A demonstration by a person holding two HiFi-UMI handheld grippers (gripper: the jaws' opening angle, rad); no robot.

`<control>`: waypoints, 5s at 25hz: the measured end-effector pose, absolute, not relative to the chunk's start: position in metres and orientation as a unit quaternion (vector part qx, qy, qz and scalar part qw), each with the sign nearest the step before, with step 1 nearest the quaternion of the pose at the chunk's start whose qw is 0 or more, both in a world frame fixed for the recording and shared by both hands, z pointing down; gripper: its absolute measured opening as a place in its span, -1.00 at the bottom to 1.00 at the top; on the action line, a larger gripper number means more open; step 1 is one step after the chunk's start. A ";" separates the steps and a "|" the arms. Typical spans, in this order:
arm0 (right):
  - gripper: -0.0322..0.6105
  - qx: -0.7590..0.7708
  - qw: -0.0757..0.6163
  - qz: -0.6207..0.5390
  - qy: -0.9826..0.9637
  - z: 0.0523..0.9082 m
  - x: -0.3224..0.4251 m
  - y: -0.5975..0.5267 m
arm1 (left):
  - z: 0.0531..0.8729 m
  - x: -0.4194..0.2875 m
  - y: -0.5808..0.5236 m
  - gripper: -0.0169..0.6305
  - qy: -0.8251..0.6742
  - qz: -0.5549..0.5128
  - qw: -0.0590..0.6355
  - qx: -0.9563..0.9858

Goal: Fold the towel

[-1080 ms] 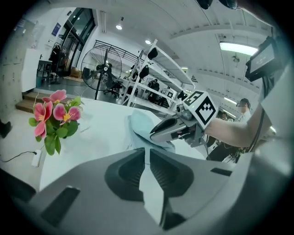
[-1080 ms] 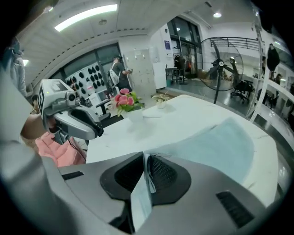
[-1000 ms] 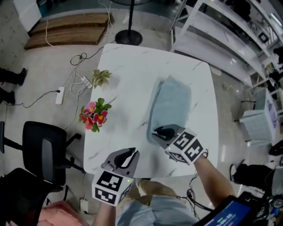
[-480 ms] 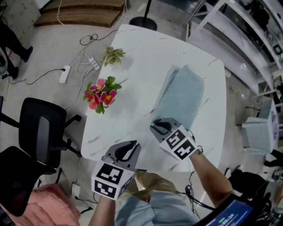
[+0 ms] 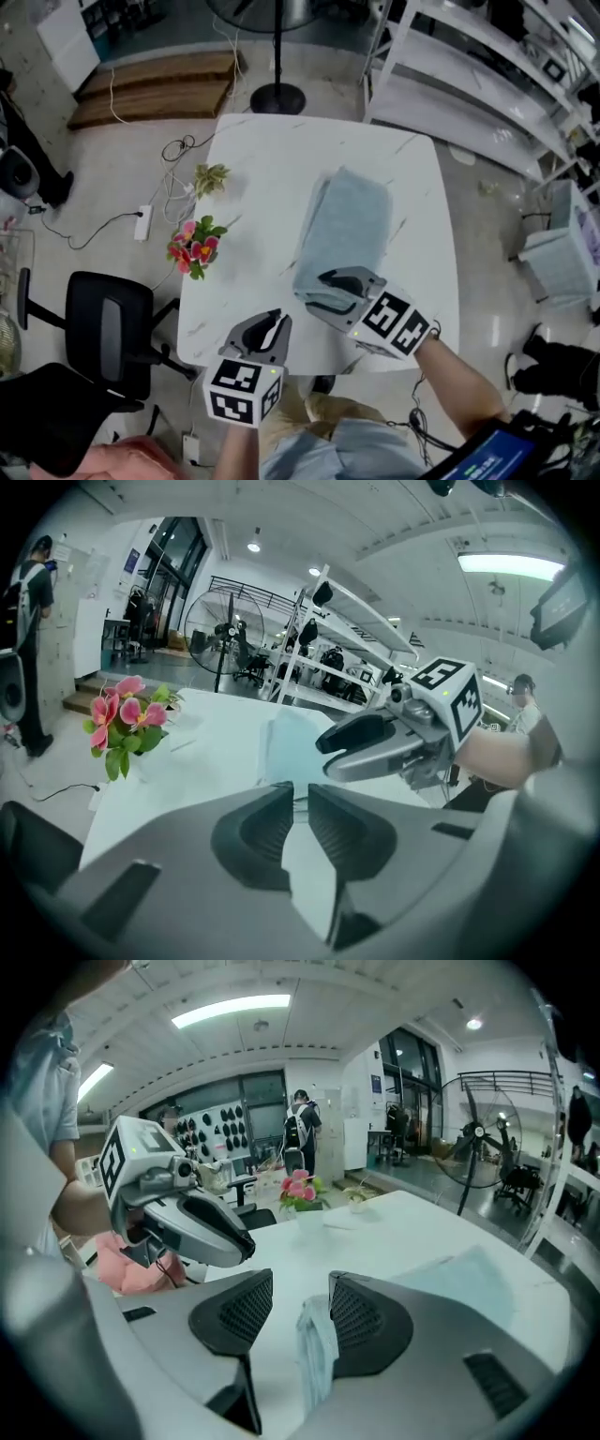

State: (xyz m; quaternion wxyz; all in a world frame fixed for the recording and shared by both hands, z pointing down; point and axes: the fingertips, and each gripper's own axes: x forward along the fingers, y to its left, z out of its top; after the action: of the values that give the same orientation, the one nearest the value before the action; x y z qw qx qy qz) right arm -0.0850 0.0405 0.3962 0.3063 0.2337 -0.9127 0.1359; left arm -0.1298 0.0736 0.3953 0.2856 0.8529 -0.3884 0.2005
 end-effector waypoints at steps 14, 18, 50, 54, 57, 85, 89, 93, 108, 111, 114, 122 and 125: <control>-0.27 0.333 0.396 0.046 -0.855 0.394 0.054 -0.163 | 0.439 -0.092 -0.004 -0.38 -0.378 0.193 0.377 0.823; -0.27 0.289 0.399 0.050 -0.869 0.414 0.054 -0.195 | 0.454 -0.085 -0.023 -0.38 -0.379 0.219 0.378 0.816; -0.76 0.200 0.276 -0.014 -0.940 0.366 0.044 -0.215 | 0.427 -0.076 0.018 -0.85 -0.484 0.283 0.269 0.783; -0.76 0.194 0.280 -0.031 -0.940 0.349 0.031 -0.215 | 0.411 -0.079 0.021 -0.85 -0.489 0.267 0.274 0.784; -0.75 0.183 0.296 -0.037 -0.937 0.352 0.018 -0.217 | 0.417 -0.082 0.025 -0.85 -0.488 0.259 0.289 0.782; -0.18 0.186 0.244 0.146 -0.940 0.404 -0.017 -0.257 | 0.480 -0.117 0.023 -0.60 -0.452 0.248 0.378 0.769; -0.32 0.189 0.231 0.105 -0.949 0.361 -0.016 -0.213 | 0.458 -0.135 0.022 -0.64 -0.483 0.227 0.346 0.772; -0.67 0.139 0.301 0.065 -0.941 0.385 -0.014 -0.109 | 0.450 -0.120 0.021 -0.75 -0.469 0.239 0.301 0.795; -0.72 0.065 0.382 0.034 -0.921 0.497 -0.013 0.085 | 0.502 -0.082 0.047 -0.86 -0.375 0.305 0.258 0.837; -0.72 0.046 0.386 0.040 -0.921 0.497 -0.014 0.089 | 0.502 -0.085 0.049 -0.86 -0.376 0.310 0.259 0.834; -0.68 0.066 0.331 0.113 -0.934 0.460 -0.010 0.065 | 0.482 -0.089 0.050 -0.86 -0.388 0.326 0.240 0.828; -0.71 0.179 0.282 0.108 -0.936 0.398 -0.002 -0.104 | 0.459 -0.008 0.058 -0.82 -0.239 0.341 0.204 0.886; -0.72 0.168 0.295 0.104 -0.935 0.415 -0.037 -0.144 | 0.485 0.004 0.069 -0.81 -0.188 0.386 0.202 0.880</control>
State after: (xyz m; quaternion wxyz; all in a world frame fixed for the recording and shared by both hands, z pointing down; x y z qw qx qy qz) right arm -0.0370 -0.1443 0.4152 0.2954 0.1678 -0.9347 0.1043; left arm 0.0043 0.0694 0.4845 0.2017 0.8801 -0.1884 0.3863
